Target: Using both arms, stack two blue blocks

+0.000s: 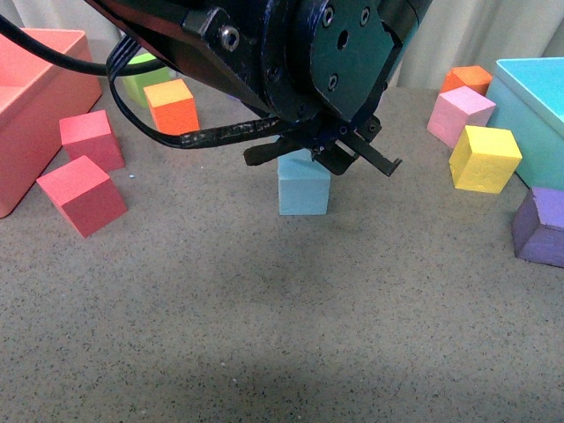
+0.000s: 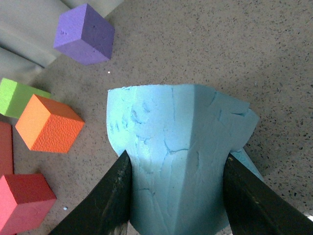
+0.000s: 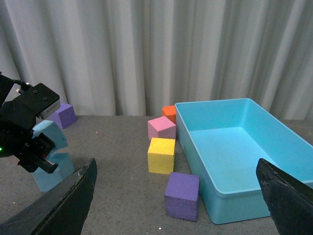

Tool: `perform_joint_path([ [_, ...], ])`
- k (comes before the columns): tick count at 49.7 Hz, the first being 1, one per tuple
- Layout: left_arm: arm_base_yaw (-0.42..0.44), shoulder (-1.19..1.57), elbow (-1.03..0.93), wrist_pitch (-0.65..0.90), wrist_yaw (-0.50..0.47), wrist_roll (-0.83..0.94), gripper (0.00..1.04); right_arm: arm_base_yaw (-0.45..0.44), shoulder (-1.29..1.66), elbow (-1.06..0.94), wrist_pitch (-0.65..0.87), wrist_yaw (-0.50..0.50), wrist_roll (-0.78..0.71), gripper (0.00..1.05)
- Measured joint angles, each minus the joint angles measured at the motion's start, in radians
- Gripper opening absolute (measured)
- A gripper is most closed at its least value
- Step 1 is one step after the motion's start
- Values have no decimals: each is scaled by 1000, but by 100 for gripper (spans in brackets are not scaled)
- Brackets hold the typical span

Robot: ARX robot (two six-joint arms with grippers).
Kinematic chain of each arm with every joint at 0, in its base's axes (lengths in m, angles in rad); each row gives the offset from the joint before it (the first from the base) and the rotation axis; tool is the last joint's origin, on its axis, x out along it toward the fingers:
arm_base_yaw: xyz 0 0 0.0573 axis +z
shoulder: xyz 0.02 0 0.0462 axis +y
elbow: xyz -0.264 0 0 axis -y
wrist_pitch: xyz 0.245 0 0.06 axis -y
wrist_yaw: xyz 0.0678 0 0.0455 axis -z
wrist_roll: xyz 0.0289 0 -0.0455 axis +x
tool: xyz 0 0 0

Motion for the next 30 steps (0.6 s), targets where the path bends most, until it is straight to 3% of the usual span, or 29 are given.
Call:
perform_joint_path([
  [11, -6, 24, -4, -41, -31, 47, 43, 0, 0, 0, 0, 0, 0, 95],
  [30, 0, 43, 74, -187, -118, -117, 42, 0, 0, 0, 0, 0, 0, 95],
])
